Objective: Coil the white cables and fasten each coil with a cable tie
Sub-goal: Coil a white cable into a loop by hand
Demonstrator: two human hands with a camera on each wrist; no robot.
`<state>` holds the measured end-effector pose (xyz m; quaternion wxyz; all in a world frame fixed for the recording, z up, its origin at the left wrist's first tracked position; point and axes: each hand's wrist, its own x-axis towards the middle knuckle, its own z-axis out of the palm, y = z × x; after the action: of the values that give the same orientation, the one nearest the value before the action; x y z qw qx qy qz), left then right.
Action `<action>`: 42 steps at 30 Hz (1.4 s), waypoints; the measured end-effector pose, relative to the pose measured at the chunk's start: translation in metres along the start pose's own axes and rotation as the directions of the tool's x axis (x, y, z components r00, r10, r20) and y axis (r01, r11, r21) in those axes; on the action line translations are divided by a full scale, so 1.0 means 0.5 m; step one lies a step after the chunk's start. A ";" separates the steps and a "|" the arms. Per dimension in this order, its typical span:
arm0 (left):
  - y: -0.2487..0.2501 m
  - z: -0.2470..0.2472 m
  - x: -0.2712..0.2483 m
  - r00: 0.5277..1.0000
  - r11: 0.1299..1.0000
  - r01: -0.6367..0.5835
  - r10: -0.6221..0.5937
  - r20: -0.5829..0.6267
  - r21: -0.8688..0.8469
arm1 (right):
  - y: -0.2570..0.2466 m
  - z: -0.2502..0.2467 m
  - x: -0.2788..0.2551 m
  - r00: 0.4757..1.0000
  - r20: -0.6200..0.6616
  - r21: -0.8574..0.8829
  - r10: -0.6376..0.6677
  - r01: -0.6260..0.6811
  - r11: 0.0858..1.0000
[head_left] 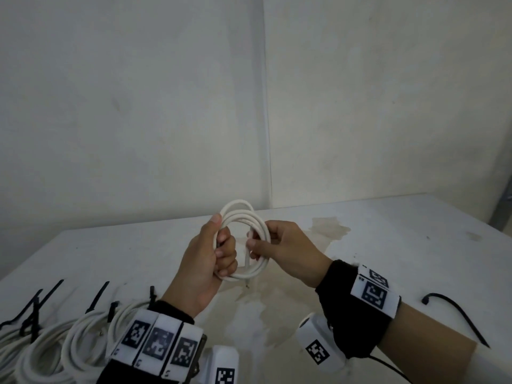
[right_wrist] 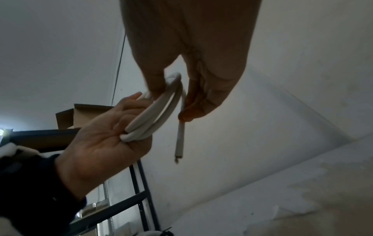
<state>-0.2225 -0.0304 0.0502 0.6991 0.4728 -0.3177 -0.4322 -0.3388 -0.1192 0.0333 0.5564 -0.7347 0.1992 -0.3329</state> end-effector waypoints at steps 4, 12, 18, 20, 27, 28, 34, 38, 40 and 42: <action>-0.011 -0.001 0.004 1.000 1.000 0.002 -0.003 0.002 0.028 | 0.002 -0.004 -0.006 1.000 0.011 0.165 0.021 -0.022 0.986; -0.035 -0.001 -0.003 1.000 0.998 0.001 0.000 -0.023 0.060 | -0.002 -0.008 -0.022 0.974 0.133 0.400 0.183 -0.221 0.889; -0.041 -0.012 0.000 0.998 0.997 -0.020 0.025 -0.057 0.078 | -0.011 -0.004 -0.036 0.961 0.203 0.386 0.188 -0.255 0.887; -0.040 -0.015 -0.002 0.998 0.997 -0.022 0.027 -0.065 0.079 | -0.012 -0.005 -0.038 0.963 0.201 0.213 0.177 -0.220 0.952; -0.029 -0.019 -0.004 0.994 0.995 -0.071 0.076 -0.076 0.067 | -0.014 -0.012 -0.044 0.986 0.060 -0.348 0.153 -0.123 0.929; -0.028 -0.018 -0.004 0.994 0.995 -0.072 0.078 -0.079 0.073 | -0.012 -0.011 -0.045 0.984 0.062 -0.341 0.164 -0.134 0.930; 0.001 -0.031 0.001 0.983 0.995 -0.105 0.104 -0.149 0.004 | -0.017 -0.025 -0.050 0.983 0.123 -0.510 0.134 -0.053 0.859; 0.007 -0.026 -0.002 0.983 0.995 -0.103 0.101 -0.153 -0.004 | -0.014 -0.018 -0.058 0.976 0.135 -0.509 0.170 -0.079 0.857; 0.007 -0.022 -0.006 0.985 0.993 -0.117 0.112 -0.135 -0.029 | -0.014 -0.018 -0.055 0.977 0.129 -0.442 0.168 -0.095 0.892; 0.008 -0.019 -0.010 0.989 0.990 -0.117 0.109 -0.104 -0.077 | -0.015 -0.014 -0.050 0.984 0.131 -0.446 0.118 -0.048 0.894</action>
<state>-0.2154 -0.0217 0.0505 0.7564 0.4456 -0.2906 -0.3806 -0.3620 -0.1052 0.0348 0.4029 -0.8561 0.2569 -0.1968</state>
